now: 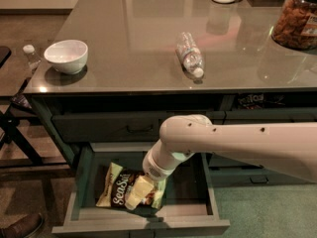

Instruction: Pick brown chip bag from middle drawer and place on counter

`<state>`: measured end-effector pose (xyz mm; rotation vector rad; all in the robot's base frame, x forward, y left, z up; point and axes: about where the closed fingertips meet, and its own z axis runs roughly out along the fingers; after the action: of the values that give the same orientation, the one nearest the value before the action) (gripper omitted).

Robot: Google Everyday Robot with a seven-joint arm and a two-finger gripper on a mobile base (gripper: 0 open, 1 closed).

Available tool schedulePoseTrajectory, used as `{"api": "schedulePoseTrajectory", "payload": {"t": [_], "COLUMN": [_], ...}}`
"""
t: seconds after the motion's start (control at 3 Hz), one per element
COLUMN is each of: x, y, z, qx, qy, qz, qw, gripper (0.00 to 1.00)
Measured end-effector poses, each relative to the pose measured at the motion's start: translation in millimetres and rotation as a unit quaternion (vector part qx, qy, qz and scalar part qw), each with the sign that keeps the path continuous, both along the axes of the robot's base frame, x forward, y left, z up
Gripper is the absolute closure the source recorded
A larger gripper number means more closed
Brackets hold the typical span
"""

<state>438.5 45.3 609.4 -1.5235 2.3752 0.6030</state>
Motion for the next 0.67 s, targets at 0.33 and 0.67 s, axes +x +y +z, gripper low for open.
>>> {"api": "schedulePoseTrajectory", "payload": {"t": [0.33,0.67], "x": [6,24], "y": [15,27], "z": [-16,-37], "qx": [-0.002,0.001], "qy": [-0.011,-0.028], "qz": [-0.003,-0.007], "qw": [0.9999,0.9996], "gripper": [0.0,0.0]}}
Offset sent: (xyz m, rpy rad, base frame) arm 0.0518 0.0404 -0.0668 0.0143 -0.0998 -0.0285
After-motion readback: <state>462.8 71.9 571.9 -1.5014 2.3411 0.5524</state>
